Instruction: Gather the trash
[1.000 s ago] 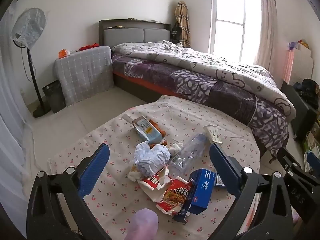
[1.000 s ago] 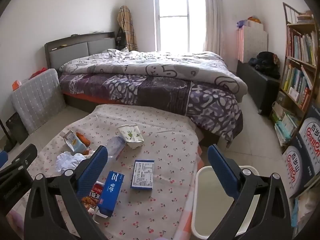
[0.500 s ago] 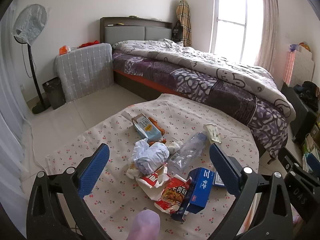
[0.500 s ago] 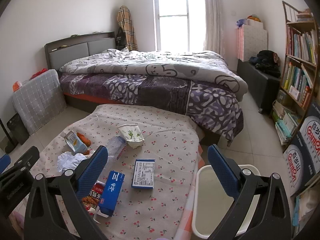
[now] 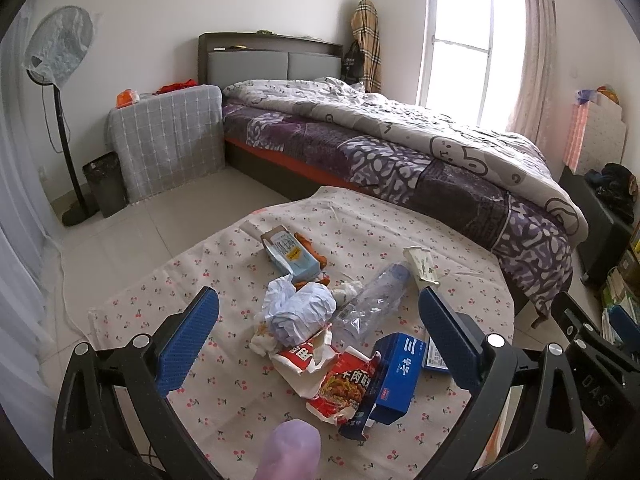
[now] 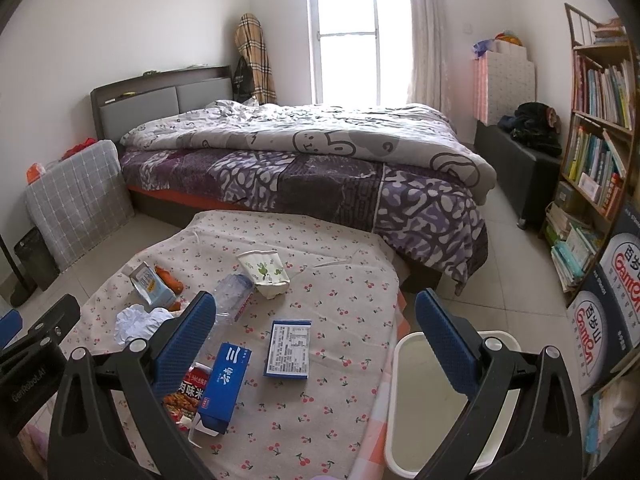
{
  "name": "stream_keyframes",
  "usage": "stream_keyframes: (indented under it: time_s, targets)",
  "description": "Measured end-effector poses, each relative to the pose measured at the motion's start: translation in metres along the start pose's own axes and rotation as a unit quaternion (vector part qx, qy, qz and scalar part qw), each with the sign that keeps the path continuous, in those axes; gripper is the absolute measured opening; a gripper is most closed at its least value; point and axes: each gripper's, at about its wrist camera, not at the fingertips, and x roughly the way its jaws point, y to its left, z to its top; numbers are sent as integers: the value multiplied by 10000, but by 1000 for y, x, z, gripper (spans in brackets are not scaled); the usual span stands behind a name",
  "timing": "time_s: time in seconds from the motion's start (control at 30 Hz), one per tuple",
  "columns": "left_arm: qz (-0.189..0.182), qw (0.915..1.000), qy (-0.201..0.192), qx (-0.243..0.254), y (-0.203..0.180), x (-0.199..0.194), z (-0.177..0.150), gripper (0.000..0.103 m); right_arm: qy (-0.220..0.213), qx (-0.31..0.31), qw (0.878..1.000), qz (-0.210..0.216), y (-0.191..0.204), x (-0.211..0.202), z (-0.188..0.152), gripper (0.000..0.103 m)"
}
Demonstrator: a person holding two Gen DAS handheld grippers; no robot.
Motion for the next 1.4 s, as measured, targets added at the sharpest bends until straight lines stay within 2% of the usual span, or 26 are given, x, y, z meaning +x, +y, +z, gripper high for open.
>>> stream_keyframes:
  time_s: [1.4]
  targets:
    - [-31, 10000, 71, -37, 3, -1, -11, 96, 34, -48, 10000, 71, 6, 1, -3, 98]
